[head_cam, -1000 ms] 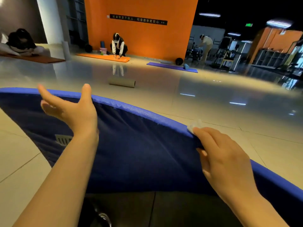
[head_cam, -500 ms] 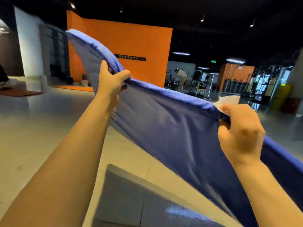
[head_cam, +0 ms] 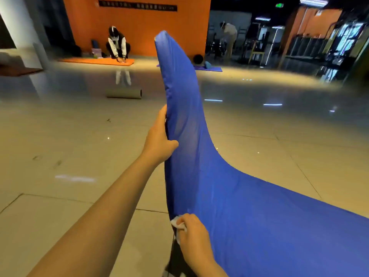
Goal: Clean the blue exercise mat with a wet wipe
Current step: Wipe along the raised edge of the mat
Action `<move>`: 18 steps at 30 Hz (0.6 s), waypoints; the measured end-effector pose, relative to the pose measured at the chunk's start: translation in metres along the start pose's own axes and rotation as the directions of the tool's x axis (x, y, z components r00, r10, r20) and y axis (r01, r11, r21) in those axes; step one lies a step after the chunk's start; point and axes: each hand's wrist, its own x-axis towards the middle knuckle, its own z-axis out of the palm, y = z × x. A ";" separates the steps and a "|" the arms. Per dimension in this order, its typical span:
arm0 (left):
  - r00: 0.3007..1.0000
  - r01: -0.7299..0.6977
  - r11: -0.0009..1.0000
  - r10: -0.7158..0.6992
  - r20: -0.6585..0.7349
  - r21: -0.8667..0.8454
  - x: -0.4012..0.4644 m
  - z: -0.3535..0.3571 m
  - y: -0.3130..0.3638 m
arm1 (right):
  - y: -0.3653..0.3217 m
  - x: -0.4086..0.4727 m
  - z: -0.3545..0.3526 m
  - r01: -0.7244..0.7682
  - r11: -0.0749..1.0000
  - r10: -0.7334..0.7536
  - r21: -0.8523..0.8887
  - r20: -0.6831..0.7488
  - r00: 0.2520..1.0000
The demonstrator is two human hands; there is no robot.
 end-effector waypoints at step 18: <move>0.993 0.111 0.936 -0.094 -0.066 0.334 -0.119 0.070 0.029 | -0.012 -0.023 -0.171 -0.072 0.834 0.262 0.548 -0.276 0.925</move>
